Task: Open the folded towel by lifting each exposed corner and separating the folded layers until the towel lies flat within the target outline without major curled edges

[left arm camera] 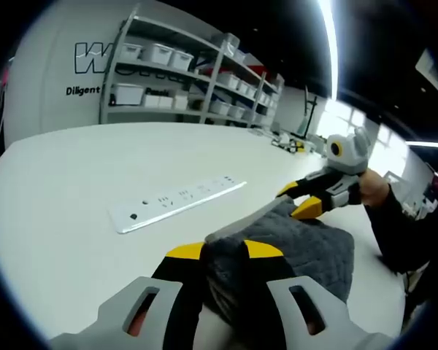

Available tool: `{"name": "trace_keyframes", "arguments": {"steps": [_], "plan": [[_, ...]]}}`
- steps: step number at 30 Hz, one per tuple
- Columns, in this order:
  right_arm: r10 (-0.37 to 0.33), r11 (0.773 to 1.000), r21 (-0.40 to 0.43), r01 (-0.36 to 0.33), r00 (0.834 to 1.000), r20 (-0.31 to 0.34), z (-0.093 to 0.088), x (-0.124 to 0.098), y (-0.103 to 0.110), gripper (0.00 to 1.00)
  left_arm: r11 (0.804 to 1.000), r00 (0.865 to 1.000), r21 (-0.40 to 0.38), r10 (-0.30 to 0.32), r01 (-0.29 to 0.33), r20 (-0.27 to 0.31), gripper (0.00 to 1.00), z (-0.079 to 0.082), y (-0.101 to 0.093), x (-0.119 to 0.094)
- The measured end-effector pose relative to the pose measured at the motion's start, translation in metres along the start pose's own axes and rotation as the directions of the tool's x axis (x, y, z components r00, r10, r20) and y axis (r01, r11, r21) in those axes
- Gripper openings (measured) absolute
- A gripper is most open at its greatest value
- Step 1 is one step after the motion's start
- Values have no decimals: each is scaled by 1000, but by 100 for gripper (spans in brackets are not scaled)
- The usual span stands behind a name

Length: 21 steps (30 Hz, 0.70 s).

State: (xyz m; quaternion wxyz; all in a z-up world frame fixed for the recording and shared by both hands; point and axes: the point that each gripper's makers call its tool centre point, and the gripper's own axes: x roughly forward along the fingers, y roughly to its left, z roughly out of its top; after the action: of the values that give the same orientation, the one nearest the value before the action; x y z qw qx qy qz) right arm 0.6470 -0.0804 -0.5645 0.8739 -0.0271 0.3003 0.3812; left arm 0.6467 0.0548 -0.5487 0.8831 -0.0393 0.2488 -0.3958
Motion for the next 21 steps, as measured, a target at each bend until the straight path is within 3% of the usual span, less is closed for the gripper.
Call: {"name": "trace_keyframes", "arguments": {"steps": [9, 16, 21], "plan": [[16, 999, -31, -16, 1000, -2, -4, 1, 10, 34, 1000, 1000, 25, 5, -5, 11, 7, 1, -5, 1], [22, 998, -59, -22, 1000, 6, 2, 3, 6, 28, 1000, 1000, 15, -11, 11, 1, 5, 7, 9, 5], [15, 998, -62, -14, 1000, 14, 6, -1, 1, 15, 1000, 1000, 11, -14, 14, 1, 5, 9, 13, 5]]}}
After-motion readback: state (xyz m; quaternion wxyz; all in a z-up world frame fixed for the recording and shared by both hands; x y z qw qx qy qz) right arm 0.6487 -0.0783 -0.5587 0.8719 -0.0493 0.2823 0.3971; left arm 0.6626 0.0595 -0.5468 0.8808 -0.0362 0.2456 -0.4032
